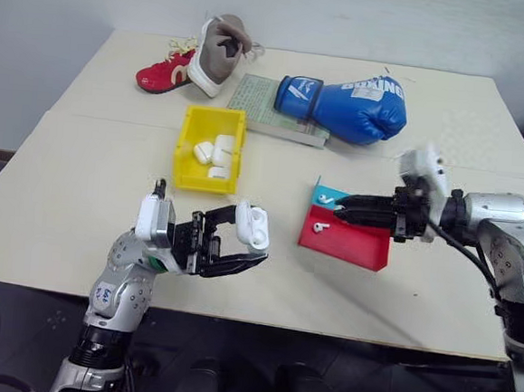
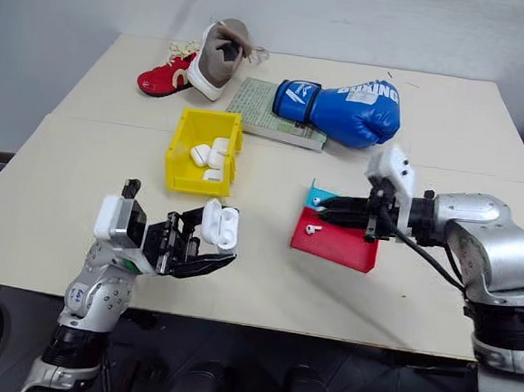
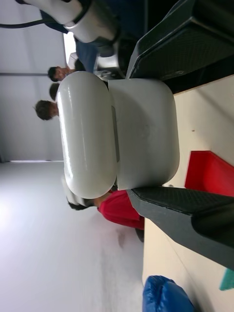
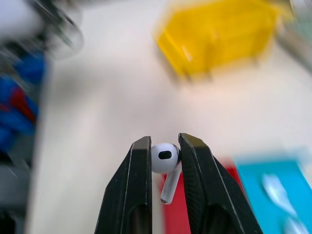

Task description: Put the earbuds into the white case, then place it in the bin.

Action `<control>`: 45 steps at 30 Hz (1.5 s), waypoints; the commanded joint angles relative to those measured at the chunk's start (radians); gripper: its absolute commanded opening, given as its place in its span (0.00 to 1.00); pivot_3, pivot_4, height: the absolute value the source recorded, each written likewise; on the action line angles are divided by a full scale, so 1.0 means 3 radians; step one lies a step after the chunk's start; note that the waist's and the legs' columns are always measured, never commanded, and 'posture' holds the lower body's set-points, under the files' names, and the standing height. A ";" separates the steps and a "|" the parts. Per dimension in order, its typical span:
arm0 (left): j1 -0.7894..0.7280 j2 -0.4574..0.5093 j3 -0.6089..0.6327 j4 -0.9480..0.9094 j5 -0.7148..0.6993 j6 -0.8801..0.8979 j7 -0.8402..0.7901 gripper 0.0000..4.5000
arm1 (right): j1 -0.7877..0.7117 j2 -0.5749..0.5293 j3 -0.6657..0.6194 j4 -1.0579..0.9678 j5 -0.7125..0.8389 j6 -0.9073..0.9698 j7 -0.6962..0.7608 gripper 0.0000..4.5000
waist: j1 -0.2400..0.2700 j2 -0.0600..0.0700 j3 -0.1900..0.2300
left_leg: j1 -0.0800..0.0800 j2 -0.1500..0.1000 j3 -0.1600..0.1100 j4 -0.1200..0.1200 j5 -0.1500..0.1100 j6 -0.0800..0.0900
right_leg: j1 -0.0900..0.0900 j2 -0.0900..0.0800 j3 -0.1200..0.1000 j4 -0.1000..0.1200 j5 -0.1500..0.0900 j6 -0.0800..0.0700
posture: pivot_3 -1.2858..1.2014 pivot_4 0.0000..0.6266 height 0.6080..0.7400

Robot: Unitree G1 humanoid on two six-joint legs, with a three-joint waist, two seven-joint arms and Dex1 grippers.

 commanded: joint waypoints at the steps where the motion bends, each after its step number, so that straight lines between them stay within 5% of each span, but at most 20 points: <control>1: -0.0126 -0.0025 0.0032 -0.0062 -0.0284 0.0278 -0.0002 0.62 | 0.0003 0.0553 -0.0513 -0.0359 0.0826 -0.0268 -0.0218 0.10 | -0.0013 0.0000 0.0000 | 0.0000 0.0000 0.0000 0.0000 0.0000 -0.0001 | 0.0000 0.0000 0.0000 0.0000 0.0000 0.0000 | 0.52 0.24 1.00; 7: -0.0299 -0.0095 0.0050 -0.0047 -0.0490 0.0527 -0.0096 0.62 | -0.0070 0.1199 -0.0346 -0.0785 0.1126 -0.0555 -0.0676 0.10 | -0.0008 0.0001 0.0000 | 0.0001 0.0001 -0.0002 0.0000 0.0001 -0.0002 | -0.0002 0.0001 0.0000 0.0005 0.0000 0.0000 | 0.52 0.24 1.00; 17: -0.0422 -0.0137 0.0099 -0.0139 -0.0600 0.0775 -0.0119 0.62 | -0.0059 0.1474 0.0165 -0.0799 0.0725 -0.1244 -0.0613 0.10 | -0.0010 0.0001 0.0000 | 0.0001 -0.0003 -0.0004 -0.0001 0.0001 -0.0002 | -0.0002 0.0001 0.0000 0.0005 0.0000 0.0000 | 0.52 0.24 1.00; 45: -0.0496 -0.0253 0.0015 -0.0295 -0.0503 0.0865 -0.0070 0.62 | 0.0165 0.1301 0.0552 -0.0519 0.0412 -0.1665 -0.0283 0.10 | -0.0008 0.0001 0.0000 | 0.0001 -0.0002 -0.0005 -0.0001 0.0001 -0.0002 | -0.0002 0.0001 0.0000 0.0004 0.0000 0.0000 | 0.52 0.24 1.00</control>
